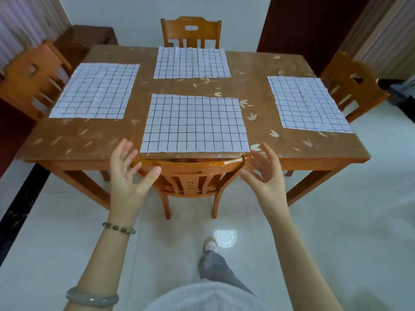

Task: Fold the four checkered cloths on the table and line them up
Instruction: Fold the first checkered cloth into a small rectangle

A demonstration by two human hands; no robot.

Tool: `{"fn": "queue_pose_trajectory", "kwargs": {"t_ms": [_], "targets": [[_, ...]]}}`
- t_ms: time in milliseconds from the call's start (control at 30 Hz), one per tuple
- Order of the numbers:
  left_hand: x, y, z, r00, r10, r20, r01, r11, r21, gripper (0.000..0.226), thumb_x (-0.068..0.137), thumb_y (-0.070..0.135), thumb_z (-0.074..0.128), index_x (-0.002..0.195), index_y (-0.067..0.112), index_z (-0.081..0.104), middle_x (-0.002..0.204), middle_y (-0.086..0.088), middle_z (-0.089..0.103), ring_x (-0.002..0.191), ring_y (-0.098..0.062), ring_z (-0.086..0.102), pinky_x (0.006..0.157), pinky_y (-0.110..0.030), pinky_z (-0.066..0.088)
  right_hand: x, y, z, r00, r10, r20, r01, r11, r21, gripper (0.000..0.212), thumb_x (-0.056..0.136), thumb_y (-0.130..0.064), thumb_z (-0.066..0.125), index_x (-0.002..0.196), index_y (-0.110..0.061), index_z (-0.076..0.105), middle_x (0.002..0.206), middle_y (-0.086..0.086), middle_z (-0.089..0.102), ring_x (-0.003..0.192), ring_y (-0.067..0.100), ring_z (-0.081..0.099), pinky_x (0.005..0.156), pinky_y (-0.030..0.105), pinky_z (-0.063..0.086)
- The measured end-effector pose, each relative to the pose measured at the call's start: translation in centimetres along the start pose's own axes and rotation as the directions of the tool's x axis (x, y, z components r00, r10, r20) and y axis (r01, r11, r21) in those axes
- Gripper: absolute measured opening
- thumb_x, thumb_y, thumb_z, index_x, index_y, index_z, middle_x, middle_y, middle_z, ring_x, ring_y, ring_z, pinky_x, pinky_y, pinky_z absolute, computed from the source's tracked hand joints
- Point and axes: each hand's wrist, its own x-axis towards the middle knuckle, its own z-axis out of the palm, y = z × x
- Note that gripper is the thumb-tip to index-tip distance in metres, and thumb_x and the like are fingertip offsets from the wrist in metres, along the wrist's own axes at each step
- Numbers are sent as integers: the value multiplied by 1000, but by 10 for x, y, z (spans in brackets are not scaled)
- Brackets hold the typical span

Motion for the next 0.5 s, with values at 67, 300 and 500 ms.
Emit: {"fn": "queue_pose_trajectory", "kwargs": {"t_ms": [67, 300, 500], "targets": [[24, -2, 16, 1000, 10, -6, -10, 1000, -3, 88, 69, 19, 74, 145, 21, 29, 147, 2, 37, 133, -9, 41, 109, -37, 38, 33, -3, -2, 1000, -3, 26, 3, 1000, 3, 71, 80, -9, 74, 136, -35, 39, 133, -1, 54, 121, 11, 54, 101, 35, 47], [86, -11, 59, 996, -15, -89, 15, 1000, -6, 87, 71, 16, 80, 143, 24, 31, 147, 2, 37, 133, -11, 41, 110, -39, 37, 126, -8, -2, 996, -7, 92, 8, 1000, -13, 71, 81, -4, 71, 139, -29, 39, 132, -2, 54, 119, 10, 54, 100, 32, 48], [122, -26, 60, 989, -48, -139, 53, 998, 26, 85, 71, 14, 78, 141, 27, 32, 146, 3, 37, 133, -12, 41, 110, -42, 37, 177, 0, 0, 990, 25, 137, -24, 1000, -9, 72, 80, -5, 72, 140, -27, 38, 131, -5, 53, 118, 9, 55, 93, 19, 49]]}}
